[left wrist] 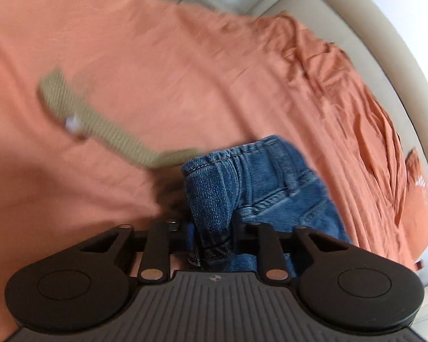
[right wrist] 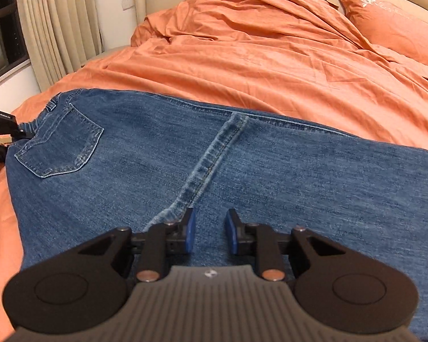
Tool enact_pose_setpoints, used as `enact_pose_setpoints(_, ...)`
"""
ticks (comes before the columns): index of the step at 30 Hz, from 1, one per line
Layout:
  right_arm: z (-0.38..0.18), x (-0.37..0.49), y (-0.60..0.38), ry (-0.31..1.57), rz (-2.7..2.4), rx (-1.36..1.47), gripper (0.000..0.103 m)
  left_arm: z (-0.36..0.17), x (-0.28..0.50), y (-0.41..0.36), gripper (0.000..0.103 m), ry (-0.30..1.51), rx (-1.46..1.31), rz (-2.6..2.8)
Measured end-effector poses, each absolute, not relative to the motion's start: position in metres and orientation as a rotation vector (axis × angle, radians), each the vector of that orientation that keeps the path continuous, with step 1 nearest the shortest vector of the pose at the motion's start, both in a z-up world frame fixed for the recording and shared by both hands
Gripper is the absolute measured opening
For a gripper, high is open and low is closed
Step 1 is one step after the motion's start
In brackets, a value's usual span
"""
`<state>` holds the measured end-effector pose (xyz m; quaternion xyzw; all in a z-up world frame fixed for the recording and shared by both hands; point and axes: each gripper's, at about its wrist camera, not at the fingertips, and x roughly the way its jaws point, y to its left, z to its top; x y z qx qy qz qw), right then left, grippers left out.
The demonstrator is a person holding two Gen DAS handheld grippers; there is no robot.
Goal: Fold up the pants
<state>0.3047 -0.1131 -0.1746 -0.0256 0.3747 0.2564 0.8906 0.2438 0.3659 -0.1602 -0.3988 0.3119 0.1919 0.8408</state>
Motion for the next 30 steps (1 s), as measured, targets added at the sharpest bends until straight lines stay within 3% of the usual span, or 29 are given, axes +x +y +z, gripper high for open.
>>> enact_pose_setpoints(7,-0.149,0.306,-0.146,0.777,0.497,0.091,0.021,-0.067,0.237,0.311,0.018,0.569,-0.633,0.352)
enact_pose_setpoints(16,-0.121,0.298,-0.207,0.747,0.442,0.221,0.021,0.026,0.257,0.124,0.018,0.482,-0.171,0.211)
enact_pose_setpoints(21,-0.118,0.299,-0.253,0.750,0.373,0.344,0.022,0.004,0.276,0.011,0.018,0.511,0.080,0.106)
enact_pose_setpoints(30,-0.125,0.298,-0.300,0.769,0.339,0.482,0.022,-0.121,0.281,-0.110,0.019,0.754,0.274,-0.069)
